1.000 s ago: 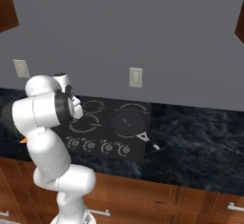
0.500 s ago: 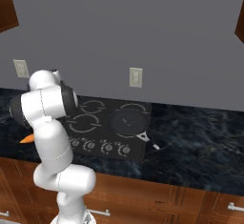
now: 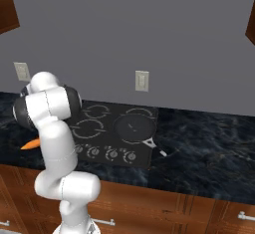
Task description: Place both pans onto different burners. Then place the carrot and the chicken drumstick on different pans.
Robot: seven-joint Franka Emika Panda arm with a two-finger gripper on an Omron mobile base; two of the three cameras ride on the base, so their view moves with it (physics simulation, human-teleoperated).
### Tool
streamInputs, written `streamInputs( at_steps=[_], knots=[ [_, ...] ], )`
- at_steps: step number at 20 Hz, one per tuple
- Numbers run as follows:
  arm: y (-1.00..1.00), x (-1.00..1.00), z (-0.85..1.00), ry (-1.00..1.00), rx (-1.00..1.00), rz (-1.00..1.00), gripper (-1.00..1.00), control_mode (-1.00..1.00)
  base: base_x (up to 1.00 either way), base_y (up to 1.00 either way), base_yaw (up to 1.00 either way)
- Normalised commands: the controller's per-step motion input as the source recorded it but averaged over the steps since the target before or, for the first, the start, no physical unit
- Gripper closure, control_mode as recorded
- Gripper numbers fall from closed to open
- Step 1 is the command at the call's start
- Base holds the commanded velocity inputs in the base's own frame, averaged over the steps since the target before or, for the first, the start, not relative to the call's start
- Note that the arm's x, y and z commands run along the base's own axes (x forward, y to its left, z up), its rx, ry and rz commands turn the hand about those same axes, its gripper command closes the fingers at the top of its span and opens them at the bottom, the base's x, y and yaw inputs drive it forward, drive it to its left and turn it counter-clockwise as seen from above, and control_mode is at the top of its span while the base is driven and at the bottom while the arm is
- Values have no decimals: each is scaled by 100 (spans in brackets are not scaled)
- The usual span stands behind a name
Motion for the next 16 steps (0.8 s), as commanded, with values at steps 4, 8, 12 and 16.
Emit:
streamInputs(
  at_steps=[4,8,12,16],
  knots=[
    [40,0,0,-9,6,0,-100,-100,0,0,0],
    [44,0,0,-6,8,0,-100,-100,0,0,0],
    [46,0,0,0,9,-1,-100,-100,0,0,0],
    [34,0,0,0,8,0,-100,-100,0,0,0]
  ],
)
